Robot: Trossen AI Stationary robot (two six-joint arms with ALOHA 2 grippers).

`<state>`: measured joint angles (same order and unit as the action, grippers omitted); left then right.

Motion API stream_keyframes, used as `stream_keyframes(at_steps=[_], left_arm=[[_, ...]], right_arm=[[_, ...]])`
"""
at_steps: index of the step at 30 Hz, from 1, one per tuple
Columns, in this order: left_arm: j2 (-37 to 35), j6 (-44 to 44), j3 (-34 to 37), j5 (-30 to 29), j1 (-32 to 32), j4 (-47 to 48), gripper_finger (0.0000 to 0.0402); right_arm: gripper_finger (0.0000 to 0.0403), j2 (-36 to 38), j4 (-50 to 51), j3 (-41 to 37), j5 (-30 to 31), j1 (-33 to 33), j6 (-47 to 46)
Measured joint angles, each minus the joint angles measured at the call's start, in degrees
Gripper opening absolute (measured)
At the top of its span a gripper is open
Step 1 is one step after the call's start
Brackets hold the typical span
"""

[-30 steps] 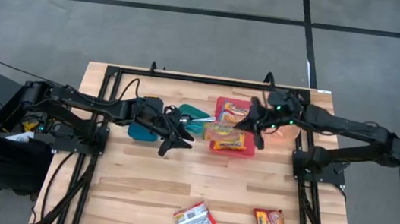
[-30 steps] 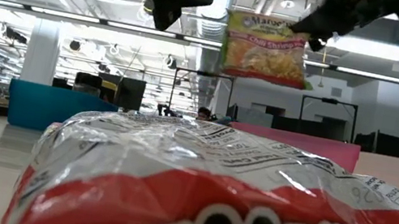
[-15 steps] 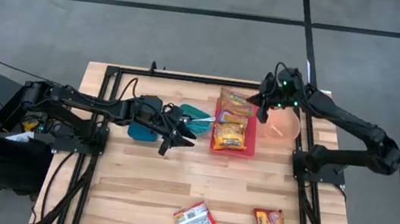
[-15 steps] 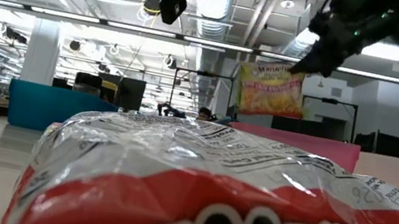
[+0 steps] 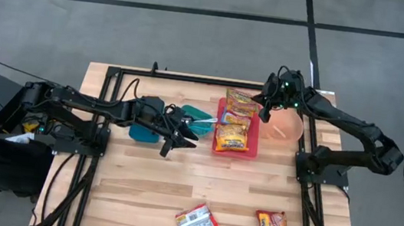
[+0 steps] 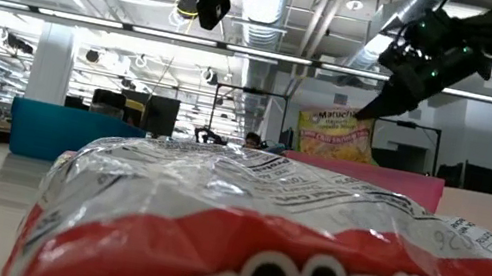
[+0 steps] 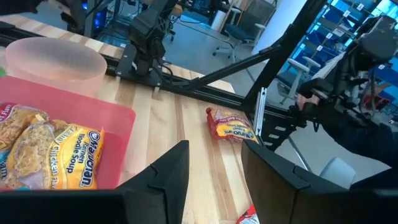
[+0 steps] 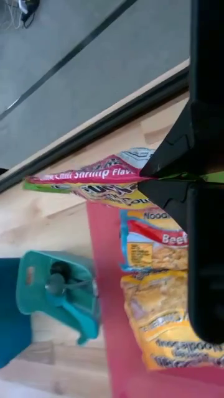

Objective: Pick & Place Food Item
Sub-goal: Put the green noodle pack into the red bin

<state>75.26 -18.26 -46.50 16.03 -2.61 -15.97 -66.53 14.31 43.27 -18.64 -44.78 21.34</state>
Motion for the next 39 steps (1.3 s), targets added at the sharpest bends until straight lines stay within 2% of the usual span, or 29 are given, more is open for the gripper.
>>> stream_keyframes(at_steps=[4,13,20,28,33,39], left_arm=[[0.0,0.0,0.0,0.0,0.0,0.0,0.0142],[0.0,0.0,0.0,-1.1,0.0,0.0,0.0142],[0.0,0.0,0.0,-1.1,0.0,0.0,0.0142],[0.0,0.0,0.0,-1.1,0.0,0.0,0.0142],[0.0,0.0,0.0,-1.1,0.0,0.0,0.0142],[0.0,0.0,0.0,-1.1,0.0,0.0,0.0142]], right_arm=[[0.0000,-1.4,-2.0,-1.8,-0.2,-0.5,1.6],[0.0000,-1.4,-13.5,-7.0,-0.2,-1.2,1.4],[0.0000,-1.4,-14.8,-8.9,1.0,-0.7,1.6],[0.0001,-1.4,-14.4,-9.1,0.9,2.9,0.7],[0.0019,-1.4,-12.8,-9.1,0.9,3.9,0.3],[0.0068,-1.4,-8.8,-9.1,0.9,3.7,-0.4]])
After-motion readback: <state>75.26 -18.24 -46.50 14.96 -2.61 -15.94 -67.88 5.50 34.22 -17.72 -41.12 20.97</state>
